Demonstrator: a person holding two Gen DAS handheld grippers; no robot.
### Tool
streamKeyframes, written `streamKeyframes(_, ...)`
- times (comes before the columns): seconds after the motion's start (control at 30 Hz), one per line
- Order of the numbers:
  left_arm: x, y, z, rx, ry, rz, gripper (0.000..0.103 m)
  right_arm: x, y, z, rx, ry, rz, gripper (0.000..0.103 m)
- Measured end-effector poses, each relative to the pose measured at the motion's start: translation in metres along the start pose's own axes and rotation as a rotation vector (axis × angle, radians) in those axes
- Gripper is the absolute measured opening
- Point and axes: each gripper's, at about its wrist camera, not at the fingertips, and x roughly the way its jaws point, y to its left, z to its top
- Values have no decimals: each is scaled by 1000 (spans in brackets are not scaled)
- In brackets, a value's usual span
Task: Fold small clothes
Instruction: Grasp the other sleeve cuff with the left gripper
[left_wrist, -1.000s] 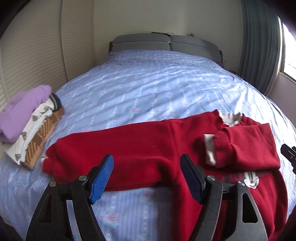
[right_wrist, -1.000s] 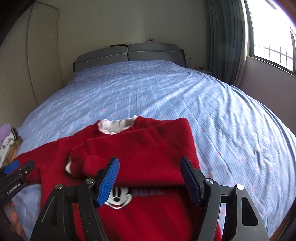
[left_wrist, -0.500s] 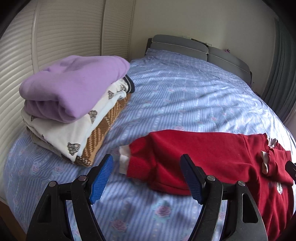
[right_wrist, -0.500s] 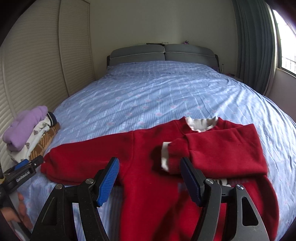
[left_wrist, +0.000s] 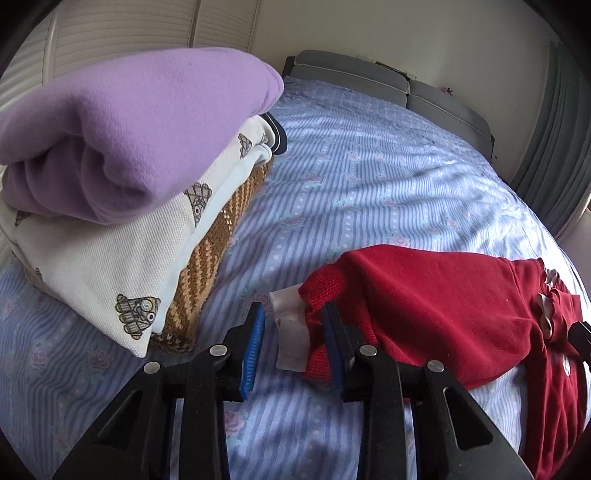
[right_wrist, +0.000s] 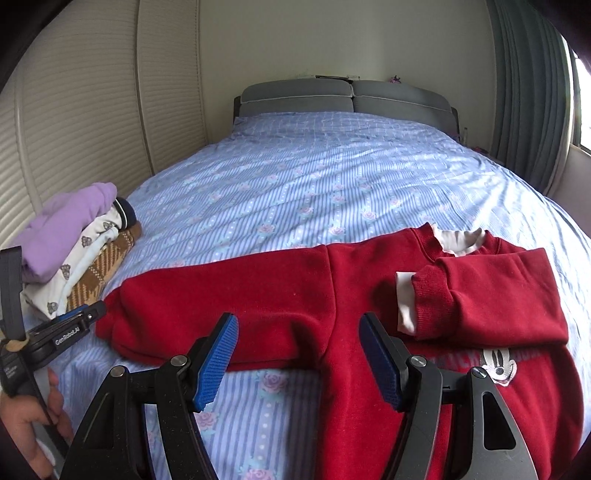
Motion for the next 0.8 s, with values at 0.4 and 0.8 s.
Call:
streamKeyframes(0.4, 9, 12, -13, -113, 21, -74, 29, -3, -6, -4, -4, 10, -2, 68)
streamKeyframes(0.8, -38, -15, -2, -70, -77, -46, 6, -21, -19, 0, 13, -14, -6, 68)
